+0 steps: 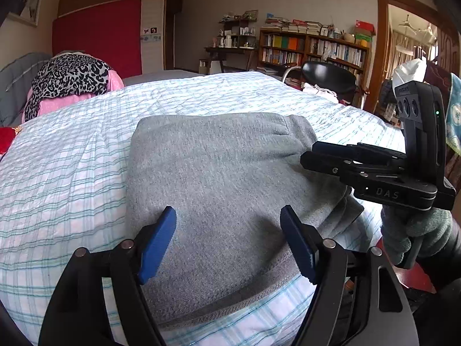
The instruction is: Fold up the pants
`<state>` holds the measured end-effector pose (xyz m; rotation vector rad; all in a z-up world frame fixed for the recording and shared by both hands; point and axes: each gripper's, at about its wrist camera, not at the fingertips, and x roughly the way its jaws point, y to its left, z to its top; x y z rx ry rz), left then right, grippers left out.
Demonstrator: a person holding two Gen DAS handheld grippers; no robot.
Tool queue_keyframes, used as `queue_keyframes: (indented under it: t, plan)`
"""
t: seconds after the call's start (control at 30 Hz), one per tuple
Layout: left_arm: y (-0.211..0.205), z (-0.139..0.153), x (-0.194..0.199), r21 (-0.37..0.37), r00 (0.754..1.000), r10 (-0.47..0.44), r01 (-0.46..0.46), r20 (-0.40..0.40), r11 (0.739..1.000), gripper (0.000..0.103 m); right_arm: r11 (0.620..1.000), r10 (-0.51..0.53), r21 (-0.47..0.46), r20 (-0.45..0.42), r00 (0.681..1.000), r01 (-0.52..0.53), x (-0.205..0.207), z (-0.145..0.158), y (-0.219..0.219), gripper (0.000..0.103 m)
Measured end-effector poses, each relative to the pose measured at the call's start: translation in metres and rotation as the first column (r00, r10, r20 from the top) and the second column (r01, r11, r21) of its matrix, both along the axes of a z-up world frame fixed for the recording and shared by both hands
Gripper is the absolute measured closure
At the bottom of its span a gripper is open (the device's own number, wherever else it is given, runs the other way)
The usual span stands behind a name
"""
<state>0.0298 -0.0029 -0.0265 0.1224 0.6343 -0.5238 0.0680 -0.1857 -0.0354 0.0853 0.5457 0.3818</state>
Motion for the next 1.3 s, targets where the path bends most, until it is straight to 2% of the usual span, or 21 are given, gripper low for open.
queue_keyframes:
  t: [0.13, 0.23, 0.4, 0.57, 0.7, 0.93, 1.13, 1.3]
  plan:
    - [0.005, 0.005, 0.002, -0.007, 1.0, 0.025, -0.025, 0.01, 1.0, 0.02, 0.998, -0.034, 0.05, 0.005, 0.999, 0.034, -0.002, 0.009, -0.012, 0.035]
    - [0.014, 0.009, 0.006, -0.029, 0.999, 0.051, -0.051, 0.006, 0.998, 0.018, 0.989, -0.071, 0.129, -0.045, 0.997, 0.076, 0.005, 0.008, -0.029, 0.024]
    - [0.035, 0.016, 0.019, -0.103, 0.995, 0.094, -0.098, -0.046, 0.99, 0.017, 0.959, -0.082, 0.255, -0.158, 0.984, 0.121, 0.021, -0.003, -0.055, 0.02]
    - [0.053, 0.016, 0.034, -0.153, 0.989, 0.108, -0.123, -0.102, 0.981, 0.016, 0.937, -0.065, 0.321, -0.225, 0.972, 0.136, 0.033, -0.013, -0.066, 0.019]
    - [0.062, 0.01, 0.049, -0.204, 0.98, 0.095, -0.13, -0.175, 0.97, 0.016, 0.92, -0.019, 0.373, -0.27, 0.963, 0.123, 0.041, -0.019, -0.068, 0.019]
    - [0.076, -0.009, 0.078, -0.268, 0.944, 0.083, -0.174, -0.32, 0.948, 0.016, 0.94, -0.004, 0.323, -0.302, 0.953, 0.106, 0.05, -0.024, -0.054, 0.014]
    - [0.074, -0.021, 0.09, -0.279, 0.923, 0.037, -0.154, -0.384, 0.948, 0.016, 0.964, -0.006, 0.248, -0.337, 0.942, 0.095, 0.063, -0.029, -0.038, 0.013]
    - [0.073, -0.028, 0.1, -0.33, 0.898, -0.025, -0.136, -0.439, 0.934, 0.016, 0.972, 0.042, 0.233, -0.349, 0.936, 0.043, 0.076, -0.03, -0.029, 0.014]
